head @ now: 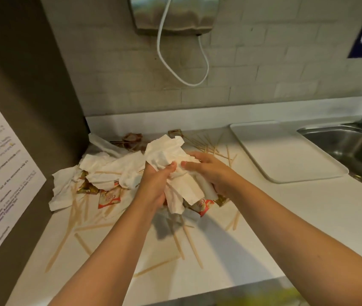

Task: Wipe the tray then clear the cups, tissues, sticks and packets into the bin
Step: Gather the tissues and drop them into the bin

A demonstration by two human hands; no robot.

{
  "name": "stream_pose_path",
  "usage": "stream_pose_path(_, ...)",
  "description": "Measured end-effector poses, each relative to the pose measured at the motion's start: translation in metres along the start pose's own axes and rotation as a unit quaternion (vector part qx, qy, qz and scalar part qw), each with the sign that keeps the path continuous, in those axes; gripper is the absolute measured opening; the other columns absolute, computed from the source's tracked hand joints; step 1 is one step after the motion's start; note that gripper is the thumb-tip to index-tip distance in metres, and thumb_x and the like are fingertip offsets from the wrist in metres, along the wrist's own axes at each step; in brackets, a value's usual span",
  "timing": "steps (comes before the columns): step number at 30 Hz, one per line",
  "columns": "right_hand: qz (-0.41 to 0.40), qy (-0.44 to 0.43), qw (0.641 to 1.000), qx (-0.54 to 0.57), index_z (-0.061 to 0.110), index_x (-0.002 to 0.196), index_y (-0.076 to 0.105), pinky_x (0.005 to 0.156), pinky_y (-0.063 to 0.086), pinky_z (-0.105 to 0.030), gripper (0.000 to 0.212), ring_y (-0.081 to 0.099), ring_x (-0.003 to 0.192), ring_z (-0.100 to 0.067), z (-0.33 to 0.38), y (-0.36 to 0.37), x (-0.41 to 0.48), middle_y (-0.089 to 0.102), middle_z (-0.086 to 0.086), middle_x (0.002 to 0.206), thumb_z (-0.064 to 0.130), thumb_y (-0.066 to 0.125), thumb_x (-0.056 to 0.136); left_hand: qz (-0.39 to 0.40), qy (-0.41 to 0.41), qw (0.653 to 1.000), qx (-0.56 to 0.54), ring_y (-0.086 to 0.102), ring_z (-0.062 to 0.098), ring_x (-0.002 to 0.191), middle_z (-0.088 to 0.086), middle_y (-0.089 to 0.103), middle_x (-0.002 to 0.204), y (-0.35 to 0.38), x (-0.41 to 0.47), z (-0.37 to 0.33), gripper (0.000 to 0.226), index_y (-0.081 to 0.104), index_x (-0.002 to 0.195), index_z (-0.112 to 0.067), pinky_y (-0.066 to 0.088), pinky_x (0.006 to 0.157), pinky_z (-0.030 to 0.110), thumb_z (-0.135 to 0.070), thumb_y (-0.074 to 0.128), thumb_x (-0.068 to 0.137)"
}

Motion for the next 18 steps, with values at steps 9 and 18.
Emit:
stream_pose_path(9, -0.041, 0.031, 0.999, 0.011, 0.008, 0.118, 0.06, 0.075, 0.053, -0.035, 0.032, 0.066, 0.082, -0.024, -0.011, -0.062, -0.044, 0.068, -0.011, 0.099, 0.006, 0.063, 0.086, 0.051, -0.047, 0.998, 0.008, 0.065, 0.026, 0.086, 0.015, 0.065, 0.105, 0.065, -0.029, 0.03, 0.032, 0.053, 0.123, -0.003, 0.055, 0.077, 0.038, -0.001, 0.054, 0.091)
stream_pose_path(18, -0.061, 0.064, 0.996, 0.021, 0.012, 0.093, 0.061, 0.059, 0.053, -0.023, 0.013, 0.066, 0.068, -0.014, -0.042, -0.168, -0.136, 0.067, -0.006, 0.081, 0.001, 0.057, 0.087, 0.109, -0.099, 0.989, 0.023, 0.064, 0.026, 0.095, 0.015, 0.064, 0.114, 0.169, -0.088, 0.095, 0.035, 0.051, 0.126, -0.004, 0.053, 0.082, 0.035, 0.001, 0.052, 0.091)
Point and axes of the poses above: each hand's wrist, its own x-axis towards the middle knuckle, its own y-axis out of the palm, z = x × y, the point moved 1 cm from there along x, towards the middle knuckle
